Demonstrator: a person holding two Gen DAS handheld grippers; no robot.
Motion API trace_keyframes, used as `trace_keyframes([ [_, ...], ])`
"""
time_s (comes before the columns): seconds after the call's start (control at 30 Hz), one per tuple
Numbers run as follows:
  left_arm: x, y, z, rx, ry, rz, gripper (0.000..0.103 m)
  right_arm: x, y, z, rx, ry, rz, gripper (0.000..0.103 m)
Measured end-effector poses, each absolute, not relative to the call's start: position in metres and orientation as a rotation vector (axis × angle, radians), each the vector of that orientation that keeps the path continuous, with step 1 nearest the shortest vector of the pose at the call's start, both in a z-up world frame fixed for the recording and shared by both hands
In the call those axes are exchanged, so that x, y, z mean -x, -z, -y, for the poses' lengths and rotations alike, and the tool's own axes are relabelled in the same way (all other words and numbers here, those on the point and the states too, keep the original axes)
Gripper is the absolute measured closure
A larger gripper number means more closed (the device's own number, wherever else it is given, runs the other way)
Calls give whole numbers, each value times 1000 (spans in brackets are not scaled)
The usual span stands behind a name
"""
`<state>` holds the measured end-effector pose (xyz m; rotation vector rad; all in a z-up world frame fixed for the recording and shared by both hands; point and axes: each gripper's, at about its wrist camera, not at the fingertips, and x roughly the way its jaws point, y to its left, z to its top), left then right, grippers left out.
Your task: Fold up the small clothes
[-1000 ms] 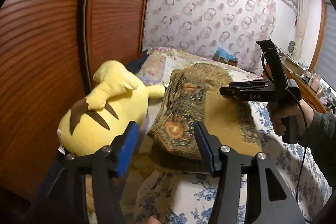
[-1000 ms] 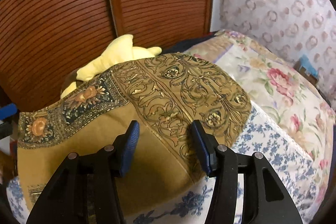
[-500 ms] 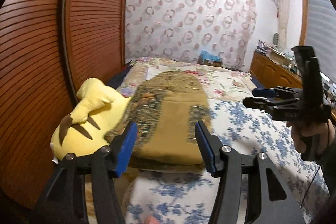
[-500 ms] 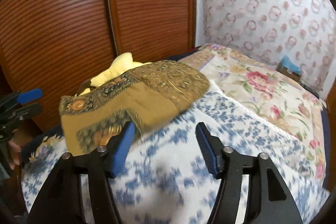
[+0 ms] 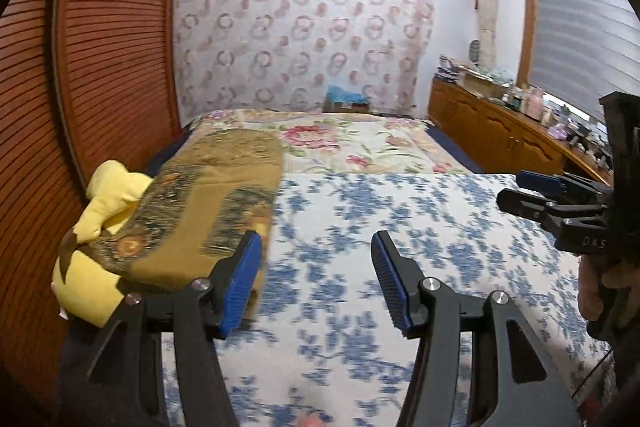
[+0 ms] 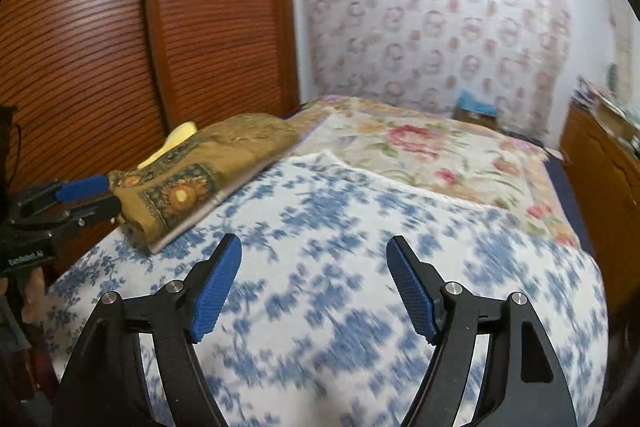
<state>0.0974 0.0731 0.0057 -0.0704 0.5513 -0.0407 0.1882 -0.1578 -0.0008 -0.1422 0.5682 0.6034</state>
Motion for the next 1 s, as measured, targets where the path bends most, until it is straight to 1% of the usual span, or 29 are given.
trace_keyframes([
  [0.3, -83, -18, -33, 52, 85, -543, 47, -148, -15, 217, 85, -484, -521, 26],
  [0.53, -77, -47, -10, 11, 92, -491, 47, -121, -38, 250, 30, -412, -461, 26],
  [0.7, -74, -72, 0, -1, 82, -443, 47, -109, -57, 265, 11, -377, -404, 26],
  [1.0, -69, -89, 5, 3, 78, -415, 47, -91, -80, 274, 11, -325, -333, 26],
])
